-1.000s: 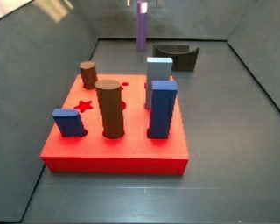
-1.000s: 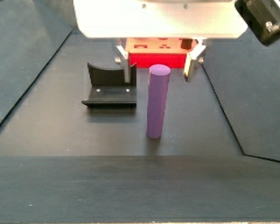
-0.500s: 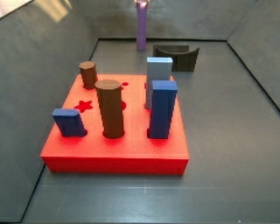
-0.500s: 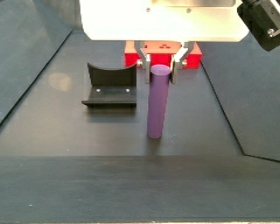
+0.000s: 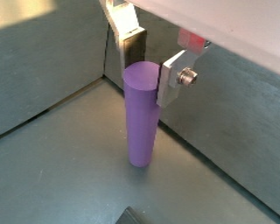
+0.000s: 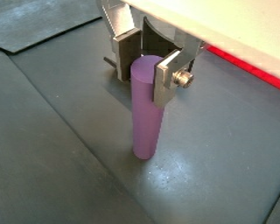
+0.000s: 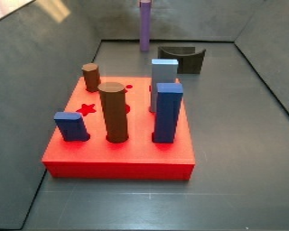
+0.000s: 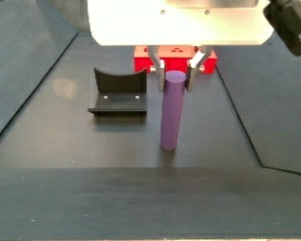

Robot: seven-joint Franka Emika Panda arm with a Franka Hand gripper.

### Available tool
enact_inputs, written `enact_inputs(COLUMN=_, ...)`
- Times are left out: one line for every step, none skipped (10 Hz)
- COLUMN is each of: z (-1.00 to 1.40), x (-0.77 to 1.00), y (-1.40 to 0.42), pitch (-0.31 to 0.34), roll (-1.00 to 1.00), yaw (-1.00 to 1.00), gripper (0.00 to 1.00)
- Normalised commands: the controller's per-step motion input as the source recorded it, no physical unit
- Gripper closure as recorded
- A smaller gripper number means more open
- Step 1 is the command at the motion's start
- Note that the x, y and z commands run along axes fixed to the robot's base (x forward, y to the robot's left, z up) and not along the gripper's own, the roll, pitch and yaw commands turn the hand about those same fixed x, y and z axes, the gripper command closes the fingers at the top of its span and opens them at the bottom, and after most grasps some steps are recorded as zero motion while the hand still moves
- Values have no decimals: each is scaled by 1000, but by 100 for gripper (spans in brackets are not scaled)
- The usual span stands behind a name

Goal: Pick up the round object. Move up. Move to above the board. Insert the round object.
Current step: Pick up the round object, then move up.

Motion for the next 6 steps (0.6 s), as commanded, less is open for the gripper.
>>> enact_inputs(z=0, x=0, y=0, pitch=0, roll=0, yaw=0, gripper=100)
enact_inputs(z=0, x=0, y=0, pitch=0, roll=0, yaw=0, gripper=100)
enact_inputs(z=0, x=0, y=0, pitch=0, roll=0, yaw=0, gripper=100)
enact_inputs(z=0, x=0, y=0, pitch=0, roll=0, yaw=0, gripper=100)
enact_inputs(z=833, x=0, y=0, pitch=0, roll=0, yaw=0, gripper=100)
enact_inputs(z=761, x=-50, y=0, pitch=47, roll=-10, yaw=-37, gripper=100)
